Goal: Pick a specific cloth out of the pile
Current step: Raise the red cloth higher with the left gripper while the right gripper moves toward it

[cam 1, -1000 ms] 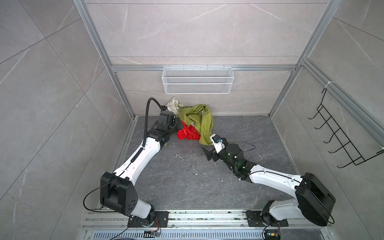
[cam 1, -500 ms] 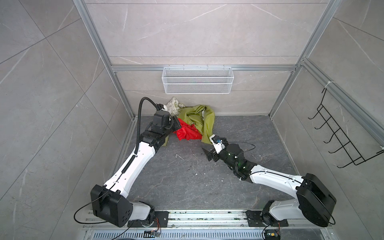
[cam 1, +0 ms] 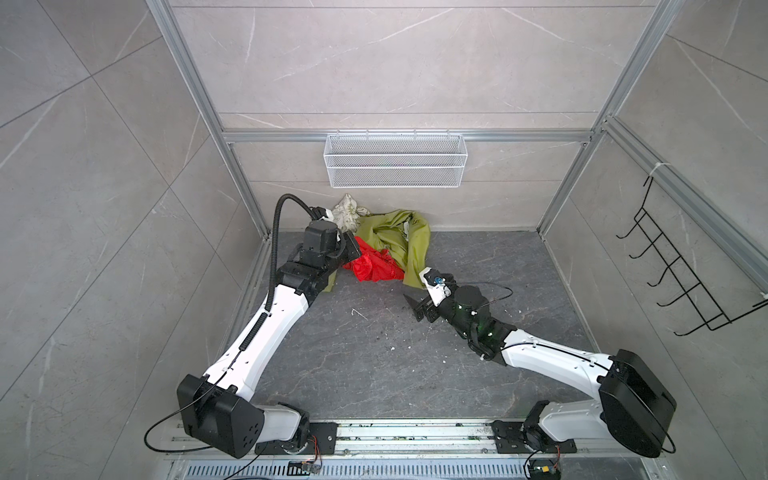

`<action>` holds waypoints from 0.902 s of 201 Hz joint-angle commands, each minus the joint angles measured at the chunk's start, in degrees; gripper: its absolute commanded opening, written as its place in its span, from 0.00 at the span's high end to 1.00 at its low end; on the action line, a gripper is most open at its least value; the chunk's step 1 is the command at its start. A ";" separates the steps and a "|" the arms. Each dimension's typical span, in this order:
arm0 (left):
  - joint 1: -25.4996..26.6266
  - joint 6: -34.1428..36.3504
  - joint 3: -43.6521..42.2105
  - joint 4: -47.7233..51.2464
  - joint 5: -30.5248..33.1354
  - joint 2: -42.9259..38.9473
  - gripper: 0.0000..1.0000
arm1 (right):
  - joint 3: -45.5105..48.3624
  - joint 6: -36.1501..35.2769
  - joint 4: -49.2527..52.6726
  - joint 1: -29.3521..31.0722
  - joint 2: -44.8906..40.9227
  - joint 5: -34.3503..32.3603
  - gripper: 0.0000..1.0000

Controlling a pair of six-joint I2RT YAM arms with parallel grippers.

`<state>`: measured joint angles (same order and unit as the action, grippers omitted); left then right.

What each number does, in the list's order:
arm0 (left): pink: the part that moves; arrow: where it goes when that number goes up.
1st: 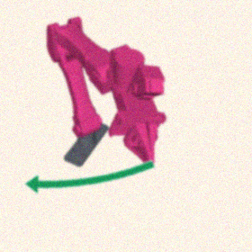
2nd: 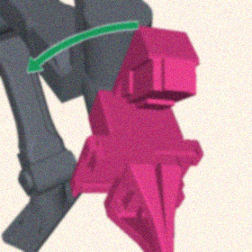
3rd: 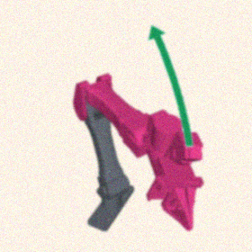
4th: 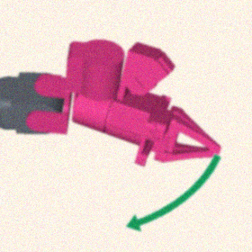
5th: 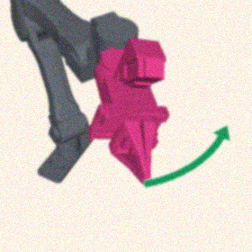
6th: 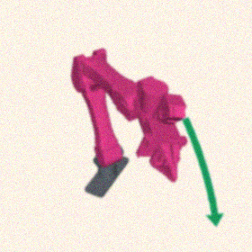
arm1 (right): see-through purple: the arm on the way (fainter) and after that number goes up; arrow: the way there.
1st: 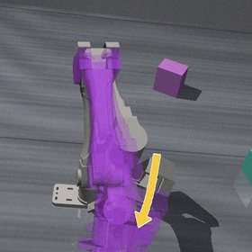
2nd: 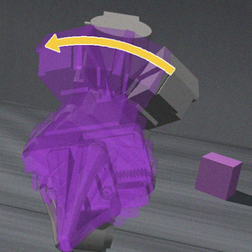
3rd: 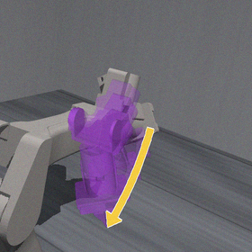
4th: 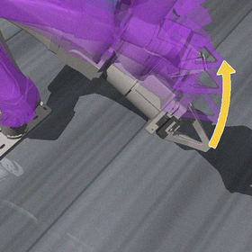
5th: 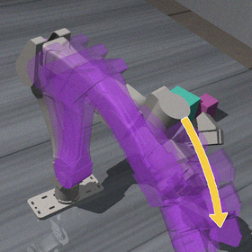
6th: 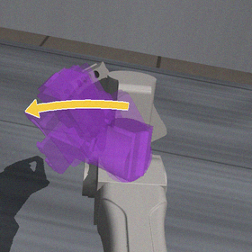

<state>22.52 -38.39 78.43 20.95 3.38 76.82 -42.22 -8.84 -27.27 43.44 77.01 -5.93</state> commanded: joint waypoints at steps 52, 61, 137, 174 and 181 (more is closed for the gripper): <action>0.07 -0.19 7.62 -0.48 -3.21 -3.34 1.00 | 0.02 0.31 -0.27 1.12 -2.51 0.57 0.00; 0.06 -0.27 7.86 -0.38 -3.37 -3.58 1.00 | 0.33 0.24 -0.80 1.38 -2.33 0.70 0.01; 0.06 3.69 10.50 -1.06 -10.50 -5.46 1.00 | 0.39 -5.98 -6.30 2.25 0.51 18.93 0.00; 0.06 7.78 9.68 -2.05 -13.43 -7.72 1.00 | -1.58 -6.92 -6.36 2.18 1.38 18.88 0.00; 0.07 8.13 9.39 -2.91 -14.87 -8.29 1.00 | -1.80 -6.89 -6.47 2.22 1.51 18.16 0.00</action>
<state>22.50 -34.61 86.19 22.70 -6.37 72.23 -42.24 -14.00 -31.59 45.39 77.91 10.81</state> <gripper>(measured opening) 0.051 0.997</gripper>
